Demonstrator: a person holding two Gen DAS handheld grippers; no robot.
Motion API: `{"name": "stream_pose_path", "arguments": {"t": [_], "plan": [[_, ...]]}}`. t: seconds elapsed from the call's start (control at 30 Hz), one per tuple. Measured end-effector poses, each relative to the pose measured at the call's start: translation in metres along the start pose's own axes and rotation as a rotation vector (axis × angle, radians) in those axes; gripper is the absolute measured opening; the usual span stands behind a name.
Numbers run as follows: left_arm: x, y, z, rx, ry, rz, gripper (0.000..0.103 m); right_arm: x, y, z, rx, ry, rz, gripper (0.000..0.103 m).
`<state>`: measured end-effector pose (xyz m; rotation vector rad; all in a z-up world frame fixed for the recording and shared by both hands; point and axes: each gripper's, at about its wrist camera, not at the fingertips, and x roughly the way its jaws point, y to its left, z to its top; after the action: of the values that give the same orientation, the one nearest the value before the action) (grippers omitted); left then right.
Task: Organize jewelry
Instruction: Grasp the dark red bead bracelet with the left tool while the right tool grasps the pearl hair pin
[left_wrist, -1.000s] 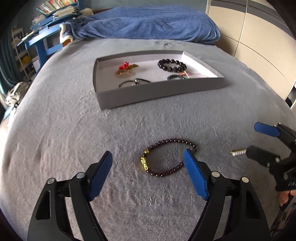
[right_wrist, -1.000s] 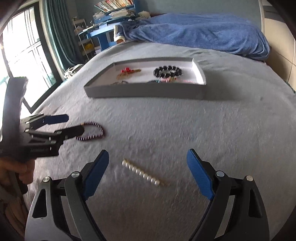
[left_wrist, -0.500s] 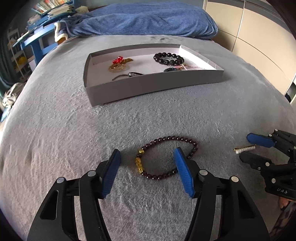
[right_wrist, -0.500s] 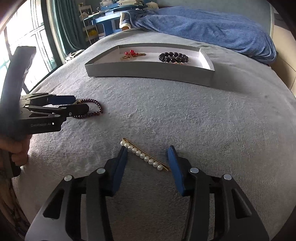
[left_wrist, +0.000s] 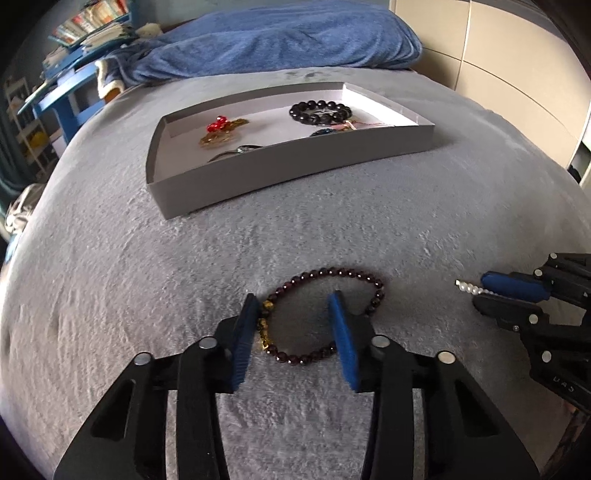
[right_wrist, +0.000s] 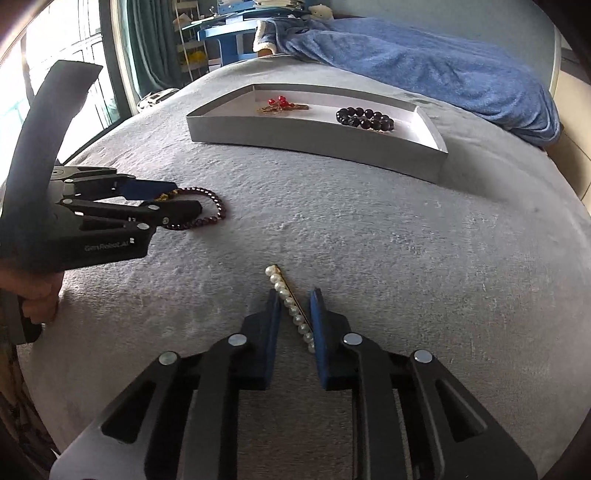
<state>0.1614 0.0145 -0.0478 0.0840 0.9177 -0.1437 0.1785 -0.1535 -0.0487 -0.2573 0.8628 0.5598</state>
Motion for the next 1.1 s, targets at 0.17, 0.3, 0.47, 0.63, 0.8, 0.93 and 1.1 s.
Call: {"name": "stream_pose_path", "arguments": {"t": [0.17, 0.3, 0.47, 0.63, 0.8, 0.93, 1.1], "plan": [[-0.003, -0.003, -0.002, 0.001, -0.003, -0.026, 0.027, -0.001, -0.002, 0.003, 0.025, -0.017, 0.026, 0.006], [-0.005, -0.002, -0.003, -0.018, -0.004, -0.043, 0.027, -0.001, -0.011, 0.006, 0.076, -0.032, 0.02, 0.006], [-0.003, -0.001, -0.003, -0.012, -0.003, -0.036, 0.031, 0.002, -0.021, 0.008, 0.136, -0.025, 0.033, 0.006], [0.003, 0.0, 0.001, -0.001, -0.002, -0.03, 0.034, 0.006, -0.021, 0.007, 0.145, -0.008, 0.039, 0.006], [0.005, 0.002, 0.0, -0.018, -0.001, -0.035, 0.035, 0.008, -0.019, 0.007, 0.143, -0.004, 0.029, 0.006], [0.005, 0.002, -0.002, -0.028, -0.008, -0.033, 0.035, 0.009, -0.022, 0.007, 0.167, 0.001, 0.048, 0.006], [0.002, -0.001, -0.002, -0.02, -0.004, -0.027, 0.031, 0.009, -0.021, 0.007, 0.162, 0.007, 0.039, 0.006]]}}
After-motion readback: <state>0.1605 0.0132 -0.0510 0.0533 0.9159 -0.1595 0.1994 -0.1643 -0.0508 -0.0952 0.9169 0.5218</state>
